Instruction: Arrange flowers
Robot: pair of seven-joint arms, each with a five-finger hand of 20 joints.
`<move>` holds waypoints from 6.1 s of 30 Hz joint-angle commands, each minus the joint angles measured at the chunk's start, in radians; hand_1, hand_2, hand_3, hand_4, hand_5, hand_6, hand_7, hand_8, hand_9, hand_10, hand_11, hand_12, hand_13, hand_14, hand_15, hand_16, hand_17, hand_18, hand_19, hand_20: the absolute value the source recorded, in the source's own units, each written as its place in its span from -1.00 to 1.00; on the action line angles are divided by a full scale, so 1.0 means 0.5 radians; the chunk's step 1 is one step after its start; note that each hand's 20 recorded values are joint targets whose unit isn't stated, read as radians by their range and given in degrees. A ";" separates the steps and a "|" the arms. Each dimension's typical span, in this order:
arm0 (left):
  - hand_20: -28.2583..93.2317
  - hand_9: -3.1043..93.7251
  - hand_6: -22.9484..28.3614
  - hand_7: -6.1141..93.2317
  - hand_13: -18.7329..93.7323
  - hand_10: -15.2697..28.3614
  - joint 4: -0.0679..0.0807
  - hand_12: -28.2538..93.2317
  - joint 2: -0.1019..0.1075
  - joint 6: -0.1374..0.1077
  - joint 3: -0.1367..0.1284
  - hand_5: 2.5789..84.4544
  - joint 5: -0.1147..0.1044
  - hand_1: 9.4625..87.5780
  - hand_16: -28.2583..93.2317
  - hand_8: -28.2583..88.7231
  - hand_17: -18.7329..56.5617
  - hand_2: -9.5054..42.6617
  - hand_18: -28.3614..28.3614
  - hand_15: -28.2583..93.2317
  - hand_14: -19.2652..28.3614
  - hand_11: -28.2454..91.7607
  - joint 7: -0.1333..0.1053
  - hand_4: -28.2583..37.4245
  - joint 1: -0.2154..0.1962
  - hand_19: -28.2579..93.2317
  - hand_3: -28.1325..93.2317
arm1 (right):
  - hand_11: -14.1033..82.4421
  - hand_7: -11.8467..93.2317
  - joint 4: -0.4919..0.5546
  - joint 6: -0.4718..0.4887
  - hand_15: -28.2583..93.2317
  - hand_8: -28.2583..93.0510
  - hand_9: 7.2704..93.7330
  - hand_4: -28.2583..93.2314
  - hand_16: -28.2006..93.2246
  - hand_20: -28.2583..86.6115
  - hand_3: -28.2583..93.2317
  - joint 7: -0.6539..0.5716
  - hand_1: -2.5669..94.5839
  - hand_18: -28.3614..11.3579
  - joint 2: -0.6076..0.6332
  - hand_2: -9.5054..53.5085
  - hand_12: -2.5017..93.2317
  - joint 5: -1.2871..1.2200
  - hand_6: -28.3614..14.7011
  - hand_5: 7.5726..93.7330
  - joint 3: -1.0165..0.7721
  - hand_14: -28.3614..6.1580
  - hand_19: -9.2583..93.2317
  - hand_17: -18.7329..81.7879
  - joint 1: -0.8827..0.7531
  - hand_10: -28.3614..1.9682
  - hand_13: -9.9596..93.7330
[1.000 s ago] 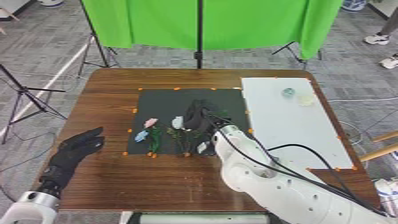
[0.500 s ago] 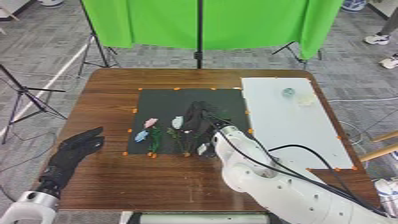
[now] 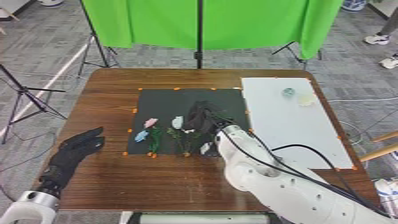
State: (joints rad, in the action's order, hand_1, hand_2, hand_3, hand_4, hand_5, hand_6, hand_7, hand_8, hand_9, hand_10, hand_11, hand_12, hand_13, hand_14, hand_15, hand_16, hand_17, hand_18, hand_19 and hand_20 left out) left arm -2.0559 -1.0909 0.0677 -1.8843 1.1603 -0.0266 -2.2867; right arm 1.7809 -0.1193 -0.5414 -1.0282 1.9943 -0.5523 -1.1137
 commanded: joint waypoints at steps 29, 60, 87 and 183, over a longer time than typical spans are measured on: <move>-0.29 -0.14 0.14 -0.72 -0.09 0.31 0.007 -0.35 -0.022 0.007 -0.005 -0.11 0.000 -0.32 -0.54 -0.61 -0.36 -0.94 0.48 -0.32 0.51 -0.25 0.007 -0.43 -0.016 -0.31 0.49 | -0.14 -0.38 0.152 0.050 0.48 -0.69 0.96 -0.74 0.02 0.56 0.53 0.071 -0.23 -0.44 0.073 -1.00 -0.43 -0.096 0.32 0.72 -0.154 0.48 1.00 0.68 0.009 0.02 1.00; -0.29 -0.14 0.14 -0.71 -0.09 0.32 -0.020 -0.36 -0.033 -0.016 -0.026 -0.11 0.004 -0.32 -0.54 -0.61 -0.36 -0.94 0.48 -0.32 0.51 -0.26 0.008 -0.43 -0.052 -0.31 0.49 | -0.56 -0.62 -0.532 0.558 0.55 -0.63 0.08 -0.69 0.01 0.43 0.47 -0.534 -0.40 -0.63 0.484 -0.99 -0.49 0.348 0.17 -0.04 -0.817 -0.08 1.00 0.36 0.031 -0.55 0.60; -0.29 -0.14 0.15 -0.72 -0.09 0.32 -0.019 -0.36 -0.050 -0.009 -0.033 -0.11 0.004 -0.32 -0.54 -0.61 -0.36 -0.93 0.48 -0.32 0.51 -0.26 0.001 -0.43 -0.059 -0.31 0.49 | -0.57 -0.31 -0.599 -0.439 0.56 -0.47 0.83 -0.82 0.00 0.52 0.42 -0.408 0.36 -0.37 0.518 -1.00 -0.20 0.523 0.38 0.66 -0.707 0.51 1.00 0.60 -0.093 0.32 0.90; -0.29 -0.14 0.12 -0.74 -0.10 0.34 -0.013 -0.34 -0.036 0.047 -0.045 -0.12 -0.015 -0.42 -0.52 -0.60 -0.40 -0.95 0.52 -0.34 0.54 -0.28 0.014 -0.47 -0.045 -0.31 0.51 | -0.18 -0.40 -0.074 -0.391 0.55 -0.69 0.67 -0.76 0.02 0.49 0.54 -0.100 -0.16 -0.48 0.196 -1.00 -0.44 0.208 0.32 0.46 -0.444 0.31 1.00 0.49 0.065 -0.04 0.80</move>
State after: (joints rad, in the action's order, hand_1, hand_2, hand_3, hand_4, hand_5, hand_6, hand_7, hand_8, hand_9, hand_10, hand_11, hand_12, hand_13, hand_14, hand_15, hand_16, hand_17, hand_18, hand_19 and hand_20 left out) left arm -2.0641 -1.0989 0.0847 -1.9051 1.1529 -0.0241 -2.2961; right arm 1.7863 -0.0969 -0.5906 -0.9837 1.9412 -0.7742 -1.1791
